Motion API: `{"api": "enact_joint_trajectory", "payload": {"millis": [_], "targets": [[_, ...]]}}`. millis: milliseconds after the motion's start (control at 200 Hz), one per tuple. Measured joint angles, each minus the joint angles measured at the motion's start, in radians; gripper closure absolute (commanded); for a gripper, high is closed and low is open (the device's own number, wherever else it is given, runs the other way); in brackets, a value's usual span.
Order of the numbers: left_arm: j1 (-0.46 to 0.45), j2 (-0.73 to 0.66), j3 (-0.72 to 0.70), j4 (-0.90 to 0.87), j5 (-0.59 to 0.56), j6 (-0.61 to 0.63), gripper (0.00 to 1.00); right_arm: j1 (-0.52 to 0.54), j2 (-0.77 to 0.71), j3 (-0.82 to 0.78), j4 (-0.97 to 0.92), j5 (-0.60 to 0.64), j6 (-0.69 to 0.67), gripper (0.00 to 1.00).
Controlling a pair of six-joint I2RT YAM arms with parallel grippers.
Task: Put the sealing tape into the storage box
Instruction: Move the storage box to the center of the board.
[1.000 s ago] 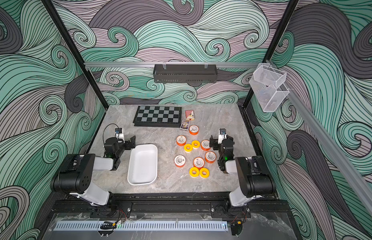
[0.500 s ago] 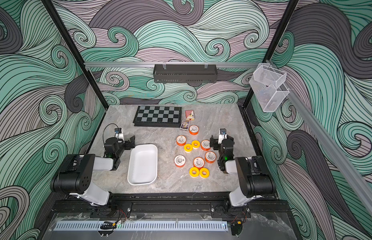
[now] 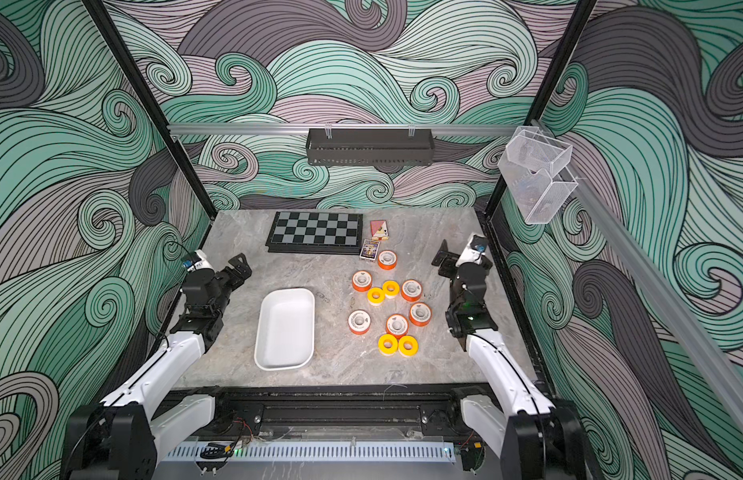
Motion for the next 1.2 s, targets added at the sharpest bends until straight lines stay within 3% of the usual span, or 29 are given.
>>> {"api": "enact_joint_trajectory", "payload": {"millis": [140,345,470,595,785,1016,1196], "targets": [[-0.09,0.042,0.111,-0.189,0.158,-0.051,0.23,-0.002,-0.004,0.112,-0.244,-0.138,0.07,0.07],[-0.18,0.138,0.603,-0.593,0.378,-0.016,0.24,0.018,0.175,0.329,-0.63,-0.34,0.077,0.09],[-0.201,0.126,0.747,-0.811,0.445,0.068,0.24,0.044,0.256,0.388,-0.782,-0.4,0.052,0.12],[-0.203,0.071,0.714,-0.964,0.443,0.118,0.27,0.07,0.32,0.403,-0.881,-0.424,0.033,0.14],[-0.238,-0.013,0.482,-1.055,0.389,0.083,0.31,0.087,0.381,0.411,-0.949,-0.431,0.024,0.14],[-0.463,0.083,0.418,-1.023,0.303,-0.029,0.34,0.088,0.412,0.415,-0.959,-0.43,0.02,0.14],[-0.628,0.28,0.422,-0.925,0.239,-0.108,0.38,0.088,0.416,0.415,-0.965,-0.429,0.013,0.14]]}}
